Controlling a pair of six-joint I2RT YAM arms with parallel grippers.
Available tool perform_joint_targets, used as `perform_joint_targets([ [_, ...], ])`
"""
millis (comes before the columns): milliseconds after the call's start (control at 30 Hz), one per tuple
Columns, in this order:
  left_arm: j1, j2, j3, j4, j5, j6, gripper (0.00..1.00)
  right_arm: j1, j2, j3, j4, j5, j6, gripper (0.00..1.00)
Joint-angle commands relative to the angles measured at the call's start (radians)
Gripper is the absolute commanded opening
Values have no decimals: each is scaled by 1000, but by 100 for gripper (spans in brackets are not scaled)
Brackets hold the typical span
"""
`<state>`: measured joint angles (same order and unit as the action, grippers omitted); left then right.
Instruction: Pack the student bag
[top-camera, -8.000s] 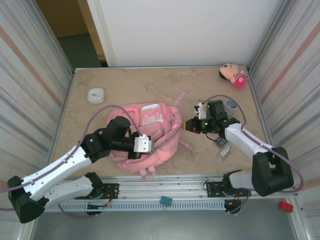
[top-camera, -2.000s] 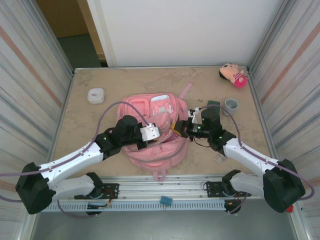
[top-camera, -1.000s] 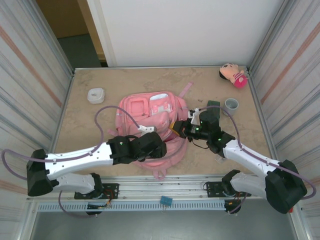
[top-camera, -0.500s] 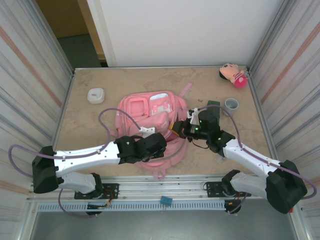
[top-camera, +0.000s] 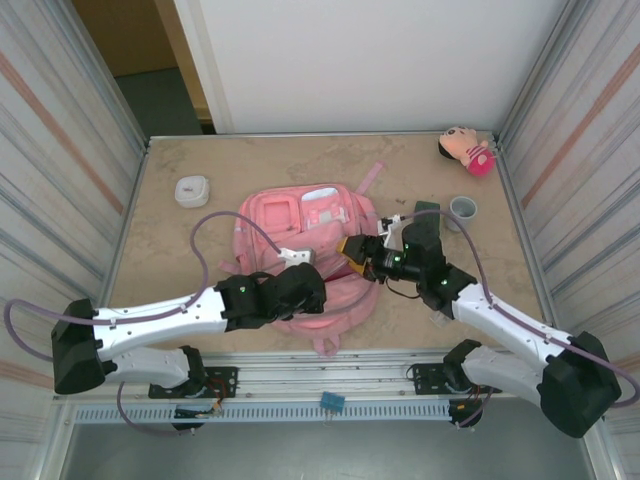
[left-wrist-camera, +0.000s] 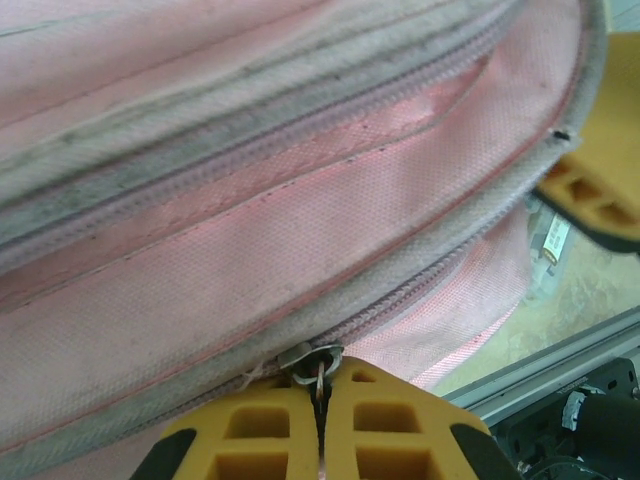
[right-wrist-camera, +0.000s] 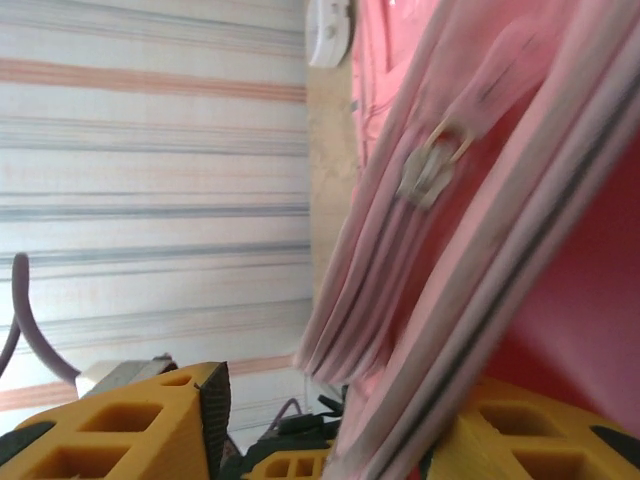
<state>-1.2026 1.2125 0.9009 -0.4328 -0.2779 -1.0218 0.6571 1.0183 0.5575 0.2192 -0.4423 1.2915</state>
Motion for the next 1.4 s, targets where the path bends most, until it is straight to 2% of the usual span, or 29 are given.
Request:
perform_joint_targets([
  [0,11,-13,17,130,-1,80,0,58,-22,-34,91,99,58,53],
  [100,11,-4,16,171,16,96,0,93,-6,-31,95,131,61,52],
  [133,11,0,16,179,18,101,0,99,8,-31,100,137,63,49],
  [233,11,0,17,175,16,104,0,84,35,-27,104,115,46,22],
  [300,13,-10,13,138,0,100,0,30,33,-19,68,66,10,9],
  [333,14,-21,2,119,-10,101,0,-12,26,-15,43,30,-10,5],
  [467,35,-110,-66,48,-47,96,0,-199,-6,28,-106,-123,-111,1],
  [500,43,-139,-86,34,-53,101,0,-249,-7,45,-141,-167,-165,1],
  [600,68,-203,-138,46,-49,151,0,-332,9,85,-180,-251,-202,5],
  [633,75,-213,-146,60,-45,171,0,-337,16,97,-184,-260,-204,9],
  [667,81,-216,-153,85,-35,193,0,-333,25,106,-181,-260,-200,18],
  [733,89,-205,-152,150,-10,232,0,-298,31,104,-149,-239,-166,39],
  [800,91,-174,-138,227,24,269,0,-224,21,78,-87,-174,-94,50],
  [933,90,-102,-89,297,82,307,0,-75,3,24,3,-3,-6,55],
  [1033,90,-69,-71,333,119,313,0,-3,17,18,35,85,15,54],
  [1133,91,-71,-67,324,115,313,0,7,37,26,25,99,-1,34],
  [1200,97,-87,-69,274,81,316,0,-21,38,44,-13,66,-41,14],
  [1267,122,-118,-85,207,62,318,0,-75,30,65,-46,-5,-85,6],
  [1367,181,-187,-142,169,71,321,0,-174,27,132,-135,-160,-192,1],
])
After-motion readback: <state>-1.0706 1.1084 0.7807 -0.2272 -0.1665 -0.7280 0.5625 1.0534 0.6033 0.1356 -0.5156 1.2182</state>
